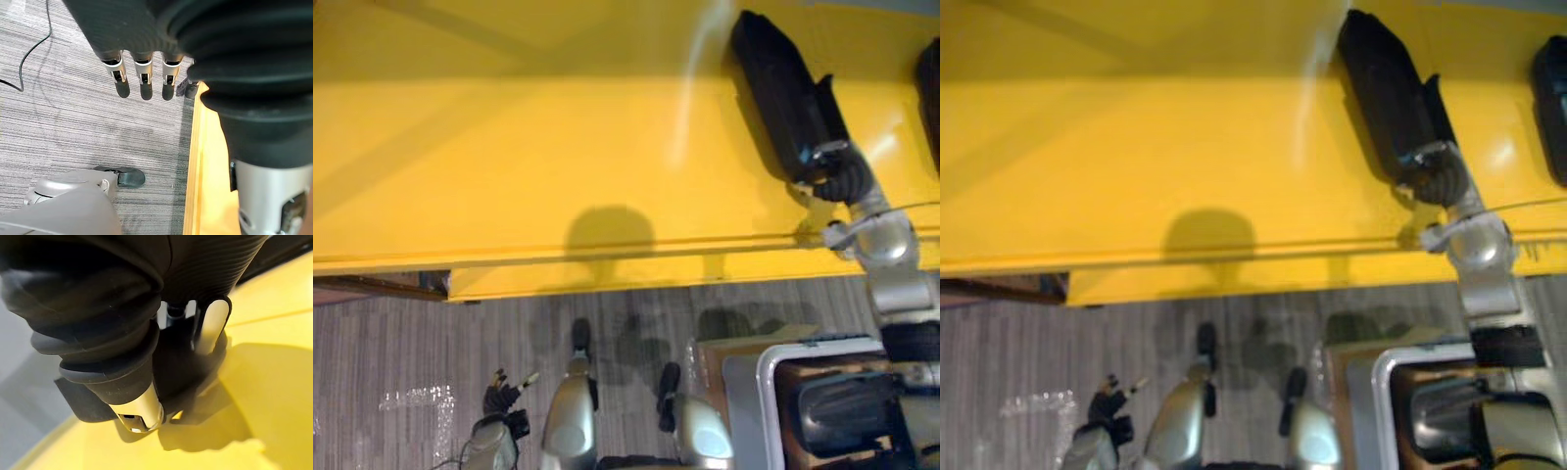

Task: Walk over and take plastic housings, then place them on the shelf

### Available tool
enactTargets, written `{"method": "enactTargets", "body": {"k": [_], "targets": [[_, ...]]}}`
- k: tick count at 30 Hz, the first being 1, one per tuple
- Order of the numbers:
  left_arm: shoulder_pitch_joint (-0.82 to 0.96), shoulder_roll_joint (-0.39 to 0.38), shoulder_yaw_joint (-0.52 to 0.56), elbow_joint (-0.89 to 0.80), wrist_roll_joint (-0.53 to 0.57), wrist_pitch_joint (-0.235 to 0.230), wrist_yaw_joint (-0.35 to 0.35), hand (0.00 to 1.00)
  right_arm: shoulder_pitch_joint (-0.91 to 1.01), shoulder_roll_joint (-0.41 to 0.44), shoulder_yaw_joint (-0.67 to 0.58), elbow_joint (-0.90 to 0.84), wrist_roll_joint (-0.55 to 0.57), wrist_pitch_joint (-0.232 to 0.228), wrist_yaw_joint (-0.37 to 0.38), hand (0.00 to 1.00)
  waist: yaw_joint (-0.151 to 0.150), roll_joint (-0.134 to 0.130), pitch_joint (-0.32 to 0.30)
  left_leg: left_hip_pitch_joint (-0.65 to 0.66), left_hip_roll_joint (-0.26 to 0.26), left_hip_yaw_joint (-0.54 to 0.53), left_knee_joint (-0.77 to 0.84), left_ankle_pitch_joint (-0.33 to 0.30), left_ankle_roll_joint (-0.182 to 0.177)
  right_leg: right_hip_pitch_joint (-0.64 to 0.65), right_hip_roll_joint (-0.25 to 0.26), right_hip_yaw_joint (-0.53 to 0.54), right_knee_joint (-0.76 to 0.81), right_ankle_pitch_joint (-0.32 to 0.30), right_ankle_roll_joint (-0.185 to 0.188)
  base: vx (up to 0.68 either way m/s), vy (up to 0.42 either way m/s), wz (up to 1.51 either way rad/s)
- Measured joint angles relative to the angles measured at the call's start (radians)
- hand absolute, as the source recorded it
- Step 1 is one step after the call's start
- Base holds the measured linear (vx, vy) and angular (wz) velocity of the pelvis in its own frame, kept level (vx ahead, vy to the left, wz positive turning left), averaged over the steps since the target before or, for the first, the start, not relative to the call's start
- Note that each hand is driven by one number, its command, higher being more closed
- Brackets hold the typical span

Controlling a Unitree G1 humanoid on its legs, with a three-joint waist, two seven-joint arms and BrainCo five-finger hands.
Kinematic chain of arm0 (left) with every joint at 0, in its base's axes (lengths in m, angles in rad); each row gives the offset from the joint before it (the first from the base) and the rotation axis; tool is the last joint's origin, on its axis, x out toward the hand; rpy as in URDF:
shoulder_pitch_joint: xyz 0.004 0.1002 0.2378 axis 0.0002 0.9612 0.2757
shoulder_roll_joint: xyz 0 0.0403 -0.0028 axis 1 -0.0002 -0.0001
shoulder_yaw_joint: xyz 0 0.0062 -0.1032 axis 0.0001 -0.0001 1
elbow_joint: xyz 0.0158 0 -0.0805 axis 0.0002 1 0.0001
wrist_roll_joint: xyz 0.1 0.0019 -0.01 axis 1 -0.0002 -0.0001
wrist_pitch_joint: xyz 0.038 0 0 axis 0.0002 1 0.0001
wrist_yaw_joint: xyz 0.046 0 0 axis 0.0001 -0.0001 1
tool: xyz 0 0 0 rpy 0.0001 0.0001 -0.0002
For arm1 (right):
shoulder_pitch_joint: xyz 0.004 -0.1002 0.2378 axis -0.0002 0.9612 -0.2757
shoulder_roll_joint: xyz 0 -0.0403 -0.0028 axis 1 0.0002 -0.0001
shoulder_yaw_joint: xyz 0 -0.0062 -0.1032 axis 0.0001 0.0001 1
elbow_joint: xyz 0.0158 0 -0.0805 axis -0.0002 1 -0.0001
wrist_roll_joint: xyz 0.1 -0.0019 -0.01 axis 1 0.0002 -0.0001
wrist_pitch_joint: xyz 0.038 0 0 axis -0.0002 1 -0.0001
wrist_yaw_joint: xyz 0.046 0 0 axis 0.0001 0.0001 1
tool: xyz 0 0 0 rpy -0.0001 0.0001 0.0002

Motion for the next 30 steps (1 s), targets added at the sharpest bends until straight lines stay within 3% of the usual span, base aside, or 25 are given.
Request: {"method": "enactTargets", "body": {"k": [12, 18, 29, 30], "targets": [[-0.001, -0.012, -0.007, 0.038, 0.0, -0.002, 0.011, 0.0, 0.024, 0.099, -0.015, -0.038, -0.003, 0.052, -0.086, 1.0, 0.003, -0.017, -0.01, 0.002, -0.001, 0.001, 0.0, 0.0, 0.0, 0.001, -0.007, 0.001, 0.003, 0.0, 0.003, 0.0, 0.0, 0.0], [-0.002, -0.027, -0.022, 0.039, 0.0, -0.003, 0.022, 0.0, -0.055, 0.103, 0.028, 0.037, 0.0, 0.085, -0.146, 1.0, 0.004, -0.017, -0.01, 0.001, -0.002, -0.007, 0.0, 0.001, 0.001, 0.0, -0.009, -0.002, 0.007, -0.001, 0.003, 0.0, -0.001, 0.01], [-0.002, -0.028, -0.032, 0.038, 0.0, -0.004, 0.021, 0.0, -0.148, 0.101, 0.033, 0.129, 0.002, 0.11, -0.162, 1.0, 0.011, -0.016, -0.01, -0.003, -0.006, -0.016, 0.0, 0.003, 0.001, 0.0, -0.009, -0.008, 0.012, -0.004, 0.005, 0.0, -0.003, 0.02], [-0.002, -0.029, -0.032, 0.038, 0.0, -0.004, 0.021, 0.0, -0.152, 0.098, 0.036, 0.133, 0.002, 0.11, -0.162, 0.0, 0.011, -0.016, -0.01, -0.003, -0.007, -0.016, 0.0, 0.003, 0.001, 0.0, -0.009, -0.009, 0.014, -0.005, 0.005, 0.0, 0.0, 0.0]]}}
